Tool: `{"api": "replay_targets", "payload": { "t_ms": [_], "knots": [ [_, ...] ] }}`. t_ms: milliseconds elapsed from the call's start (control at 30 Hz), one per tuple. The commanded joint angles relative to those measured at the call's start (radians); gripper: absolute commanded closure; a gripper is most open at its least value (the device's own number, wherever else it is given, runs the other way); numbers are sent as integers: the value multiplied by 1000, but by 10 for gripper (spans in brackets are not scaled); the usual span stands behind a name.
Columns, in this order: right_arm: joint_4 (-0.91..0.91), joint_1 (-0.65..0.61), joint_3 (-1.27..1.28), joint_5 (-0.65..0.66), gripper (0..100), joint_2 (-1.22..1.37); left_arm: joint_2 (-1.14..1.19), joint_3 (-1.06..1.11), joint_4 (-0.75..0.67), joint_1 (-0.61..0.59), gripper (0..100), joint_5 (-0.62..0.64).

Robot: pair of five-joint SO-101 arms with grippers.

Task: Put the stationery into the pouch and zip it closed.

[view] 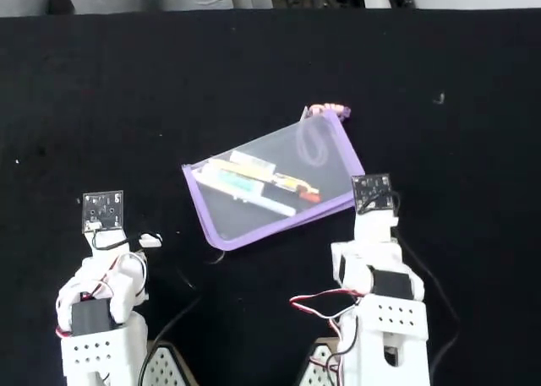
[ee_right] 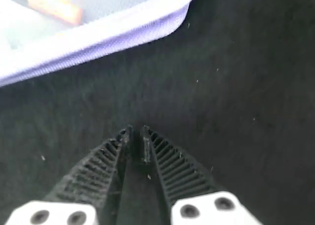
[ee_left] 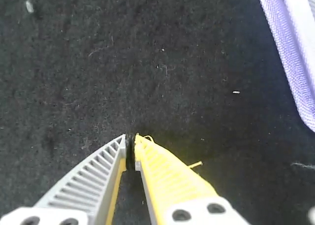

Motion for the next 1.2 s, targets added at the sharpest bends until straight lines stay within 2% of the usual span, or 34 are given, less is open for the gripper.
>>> {"api": "replay_targets", "payload": {
  "t_ms": [0, 367, 567, 733, 1167],
  "knots": [
    [-18, 18, 5, 0, 975, -56, -6, 24, 6, 5, 960, 9],
    [-5, 15, 81, -3, 976, -303, -6, 24, 6, 4, 960, 9],
    [241, 12, 79, -2, 976, -417, -6, 24, 6, 4, 960, 9],
    [367, 14, 79, -2, 976, -521, -6, 24, 6, 5, 960, 9],
    [416, 12, 71, -2, 976, -613, -6, 24, 6, 4, 960, 9]
  ]
}}
